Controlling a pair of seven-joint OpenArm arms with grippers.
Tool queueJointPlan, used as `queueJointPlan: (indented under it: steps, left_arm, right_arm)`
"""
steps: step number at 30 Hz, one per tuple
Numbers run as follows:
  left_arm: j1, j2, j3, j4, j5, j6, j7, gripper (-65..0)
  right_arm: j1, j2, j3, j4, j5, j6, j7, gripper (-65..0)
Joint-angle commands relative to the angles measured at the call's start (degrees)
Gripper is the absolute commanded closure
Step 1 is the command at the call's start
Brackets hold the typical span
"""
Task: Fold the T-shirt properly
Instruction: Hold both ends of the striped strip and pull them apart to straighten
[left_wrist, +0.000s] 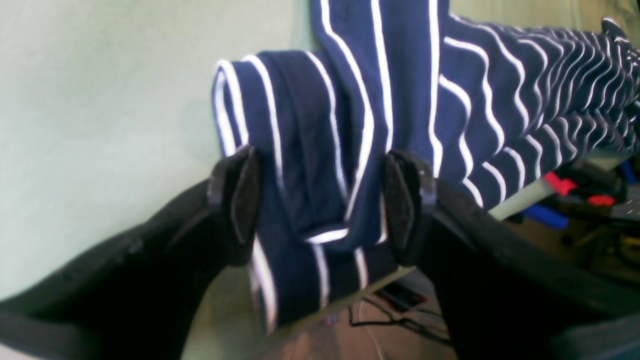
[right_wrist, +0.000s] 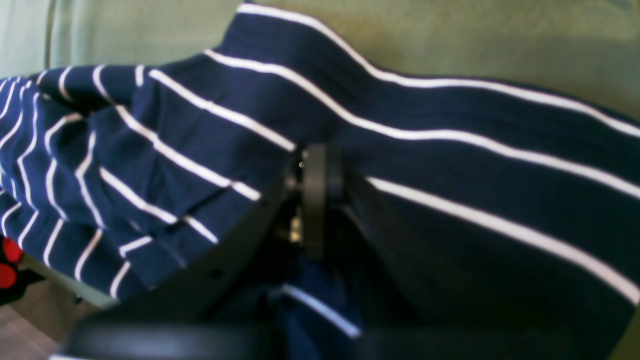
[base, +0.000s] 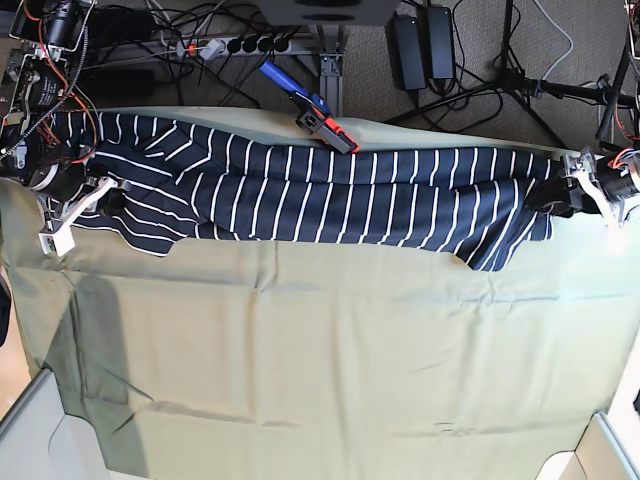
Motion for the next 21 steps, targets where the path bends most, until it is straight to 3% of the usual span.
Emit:
queueJointPlan:
  steps: [1, 6, 13, 14, 15, 18, 21]
  left_arm:
    - [-0.59, -0.44, -0.61, 0.55, -1.2, -0.82, -0.61, -40.9]
    - [-0.59, 2.32, -0.61, 0.55, -1.2, -0.82, -0.15, -40.9]
    - [-0.61, 2.62, -0.61, 0.55, -4.74, -0.82, -0.13, -40.4]
    - [-0.61, 2.62, -0.61, 0.55, -5.33, -0.82, -0.11, -37.4]
    - [-0.61, 2.62, -0.61, 0.55, -5.6, -0.82, 0.07, -29.9]
    - [-0.59, 2.67, -0.61, 0.55, -5.92, -0.82, 0.11, -0.8]
    - [-0.61, 2.62, -0.61, 0.55, -5.42, -0.82, 0.11, 0.0]
  right_arm:
    - [0.59, 1.09, 0.26, 0.7, 0.72, 3.28, 0.9, 0.0]
    - [0.59, 1.09, 0.26, 0.7, 0.7, 3.28, 0.87, 0.0]
    - [0.59, 1.09, 0.26, 0.7, 0.72, 3.26, 0.9, 0.0]
    - [0.59, 1.09, 0.26, 0.7, 0.72, 3.26, 0.9, 0.0]
    - [0.59, 1.09, 0.26, 0.7, 0.72, 3.26, 0.92, 0.0]
    - [0.61, 1.09, 0.26, 0.7, 0.72, 3.26, 0.94, 0.0]
    - [0.61, 1.09, 0.26, 0.7, 0.74, 3.23, 1.14, 0.0]
